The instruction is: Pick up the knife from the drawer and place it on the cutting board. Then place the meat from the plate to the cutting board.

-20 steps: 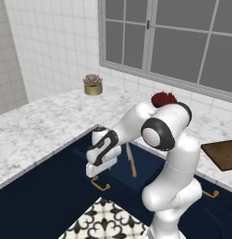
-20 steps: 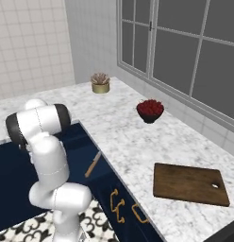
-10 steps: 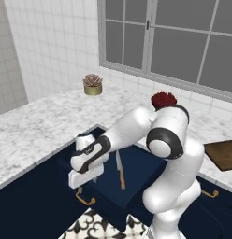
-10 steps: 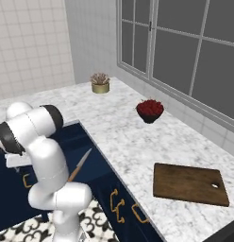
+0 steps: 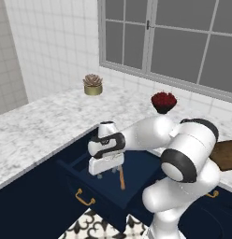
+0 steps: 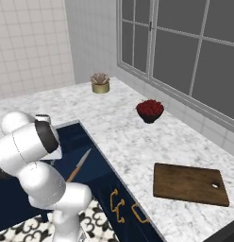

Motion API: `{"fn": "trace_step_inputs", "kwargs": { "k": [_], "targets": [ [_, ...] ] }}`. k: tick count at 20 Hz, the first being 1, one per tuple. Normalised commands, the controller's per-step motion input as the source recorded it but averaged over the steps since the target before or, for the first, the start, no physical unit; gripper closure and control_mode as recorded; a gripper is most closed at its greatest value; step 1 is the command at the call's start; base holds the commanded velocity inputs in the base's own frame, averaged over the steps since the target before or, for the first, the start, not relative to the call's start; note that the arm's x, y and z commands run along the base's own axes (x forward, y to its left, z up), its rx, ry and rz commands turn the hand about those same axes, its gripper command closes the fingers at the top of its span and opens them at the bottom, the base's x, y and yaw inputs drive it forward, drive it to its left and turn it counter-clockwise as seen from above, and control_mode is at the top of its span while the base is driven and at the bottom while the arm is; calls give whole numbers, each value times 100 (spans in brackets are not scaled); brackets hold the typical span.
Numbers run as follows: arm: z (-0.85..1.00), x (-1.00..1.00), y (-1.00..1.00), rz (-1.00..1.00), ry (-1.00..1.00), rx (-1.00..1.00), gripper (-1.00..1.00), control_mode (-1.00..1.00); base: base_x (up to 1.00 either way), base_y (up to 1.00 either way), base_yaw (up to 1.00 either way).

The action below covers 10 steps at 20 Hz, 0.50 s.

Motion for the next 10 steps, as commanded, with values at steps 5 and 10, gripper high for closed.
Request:
{"fn": "trace_step_inputs", "kwargs": {
  "k": [5,10],
  "targets": [
    [-5,48,-50,-21,0,-2,-100,-100,0,0,0],
    [-11,37,-43,-15,3,-1,-100,-100,0,0,0]
  ]
}}
